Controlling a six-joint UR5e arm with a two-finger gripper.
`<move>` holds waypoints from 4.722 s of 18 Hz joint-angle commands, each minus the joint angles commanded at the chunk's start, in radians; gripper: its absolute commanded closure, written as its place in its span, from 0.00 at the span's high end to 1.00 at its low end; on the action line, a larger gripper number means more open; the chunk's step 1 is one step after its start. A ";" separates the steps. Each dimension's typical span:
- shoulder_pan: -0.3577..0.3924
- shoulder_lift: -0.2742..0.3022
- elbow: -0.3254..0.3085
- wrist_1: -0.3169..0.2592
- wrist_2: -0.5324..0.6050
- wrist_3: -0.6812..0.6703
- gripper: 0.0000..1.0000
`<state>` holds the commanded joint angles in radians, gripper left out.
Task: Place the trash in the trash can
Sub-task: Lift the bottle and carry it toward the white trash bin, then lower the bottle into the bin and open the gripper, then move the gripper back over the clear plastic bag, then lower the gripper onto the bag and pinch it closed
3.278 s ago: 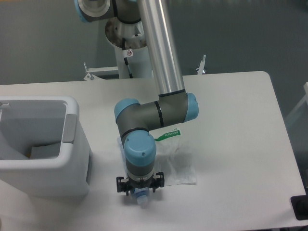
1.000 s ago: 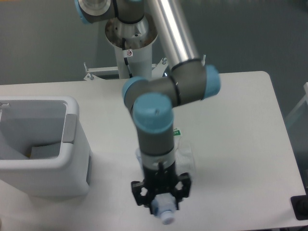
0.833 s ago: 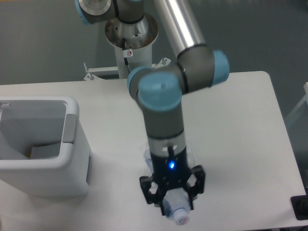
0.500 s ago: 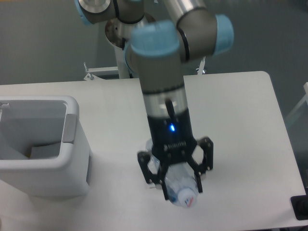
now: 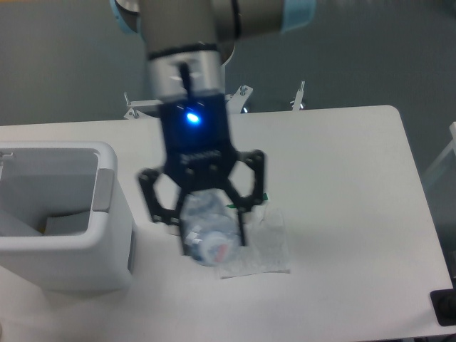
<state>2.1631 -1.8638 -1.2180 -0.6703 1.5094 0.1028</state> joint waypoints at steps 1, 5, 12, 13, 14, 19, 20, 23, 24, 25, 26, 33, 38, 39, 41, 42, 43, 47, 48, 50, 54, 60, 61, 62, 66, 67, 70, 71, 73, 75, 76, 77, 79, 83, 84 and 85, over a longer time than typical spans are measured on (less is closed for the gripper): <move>-0.021 0.002 0.003 0.002 0.000 -0.009 0.68; -0.098 0.015 -0.001 0.002 0.000 -0.032 0.68; -0.186 0.003 -0.052 0.000 0.000 -0.080 0.68; -0.193 0.005 -0.072 -0.002 0.000 -0.080 0.68; -0.206 0.005 -0.092 0.000 0.000 -0.080 0.68; -0.212 -0.003 -0.124 -0.002 0.000 -0.083 0.76; -0.213 -0.002 -0.124 -0.002 0.000 -0.083 0.84; -0.212 0.017 -0.150 -0.005 0.002 -0.087 0.99; -0.209 0.029 -0.162 -0.006 0.005 -0.086 0.99; -0.201 0.032 -0.175 -0.008 0.009 -0.086 0.99; -0.183 0.044 -0.187 -0.009 0.020 -0.083 0.99; 0.182 0.107 -0.339 -0.034 0.000 -0.071 0.99; 0.331 0.075 -0.483 -0.060 -0.032 -0.023 0.99; 0.351 0.072 -0.500 -0.060 -0.037 -0.020 0.99; 0.372 0.040 -0.512 -0.060 -0.034 0.015 0.99; 0.380 0.019 -0.508 -0.060 -0.029 0.035 0.99; 0.385 -0.009 -0.505 -0.060 -0.028 0.052 0.99; 0.397 -0.046 -0.520 -0.060 -0.020 0.130 0.99; 0.397 -0.046 -0.535 -0.060 -0.018 0.155 0.99; 0.397 -0.052 -0.549 -0.063 -0.011 0.187 0.99; 0.397 -0.074 -0.558 -0.071 0.066 0.190 0.99; 0.420 -0.089 -0.566 -0.086 0.066 0.190 0.99; 0.423 -0.097 -0.564 -0.086 0.060 0.190 0.99; 0.426 -0.110 -0.557 -0.086 0.057 0.190 0.99; 0.419 -0.130 -0.549 -0.086 0.035 0.186 0.99; 0.417 -0.138 -0.545 -0.086 0.023 0.184 0.99; 0.411 -0.159 -0.540 -0.086 0.012 0.184 0.99; 0.408 -0.169 -0.534 -0.086 0.002 0.184 0.99; 0.406 -0.182 -0.528 -0.090 -0.021 0.184 0.99; 0.391 -0.202 -0.511 -0.091 -0.026 0.184 0.99; 0.386 -0.213 -0.494 -0.091 -0.025 0.184 0.99; 0.385 -0.221 -0.480 -0.092 -0.031 0.184 0.99; 0.388 -0.242 -0.463 -0.095 -0.029 0.193 0.99; 0.394 -0.262 -0.462 -0.095 -0.031 0.247 0.99; 0.394 -0.262 -0.462 -0.097 -0.031 0.248 0.99; 0.396 -0.261 -0.465 -0.095 -0.035 0.250 0.99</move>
<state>2.5587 -2.1246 -1.6827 -0.7655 1.4742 0.3528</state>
